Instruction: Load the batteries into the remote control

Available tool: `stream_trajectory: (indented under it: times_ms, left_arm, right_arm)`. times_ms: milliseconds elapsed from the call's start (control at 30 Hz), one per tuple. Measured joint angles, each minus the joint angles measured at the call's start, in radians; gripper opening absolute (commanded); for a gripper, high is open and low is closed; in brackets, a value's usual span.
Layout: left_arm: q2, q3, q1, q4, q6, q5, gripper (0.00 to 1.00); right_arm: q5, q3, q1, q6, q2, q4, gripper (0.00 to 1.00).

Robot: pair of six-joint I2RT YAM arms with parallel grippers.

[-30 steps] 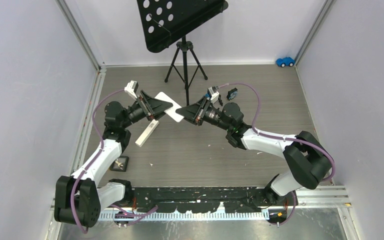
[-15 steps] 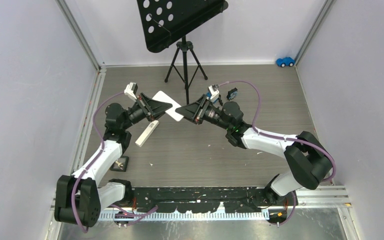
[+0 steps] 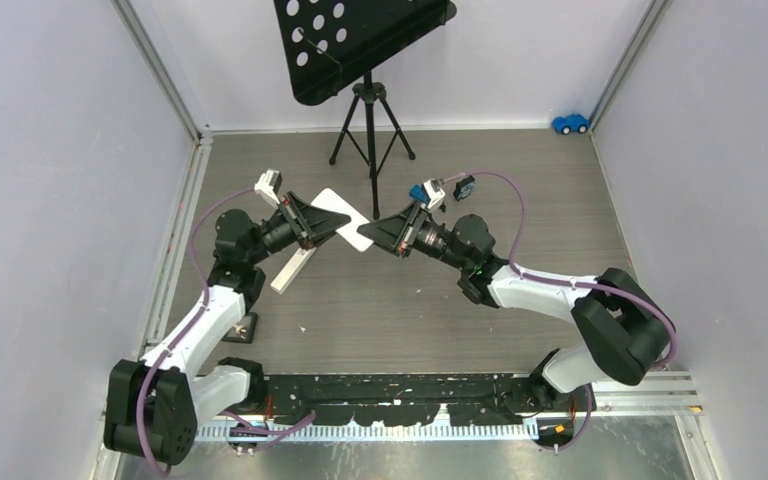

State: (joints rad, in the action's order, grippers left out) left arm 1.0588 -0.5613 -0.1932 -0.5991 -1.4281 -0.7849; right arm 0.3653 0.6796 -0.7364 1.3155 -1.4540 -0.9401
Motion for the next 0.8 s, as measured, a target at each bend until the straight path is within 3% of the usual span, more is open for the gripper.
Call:
stream_trajectory:
  times_ms: [100,367,533,800]
  left_arm:
    - [-0.021,0.000,-0.002,0.046,0.027,0.014,0.00]
    - [-0.051,-0.001,0.023,0.144,0.119,0.127,0.00]
    - [-0.045,-0.006,0.024,0.197,0.176,0.156,0.00]
    - [0.016,-0.024,0.025,0.251,0.271,0.168,0.00]
  right_arm:
    - [0.002,-0.002,0.000,0.009,-0.008,-0.005,0.35]
    - [-0.027,-0.002,0.012,0.008,-0.018,0.071,0.36]
    - [-0.031,-0.002,0.012,0.027,-0.041,0.085,0.24]
    - [-0.027,-0.001,0.021,0.101,-0.056,0.154,0.15]
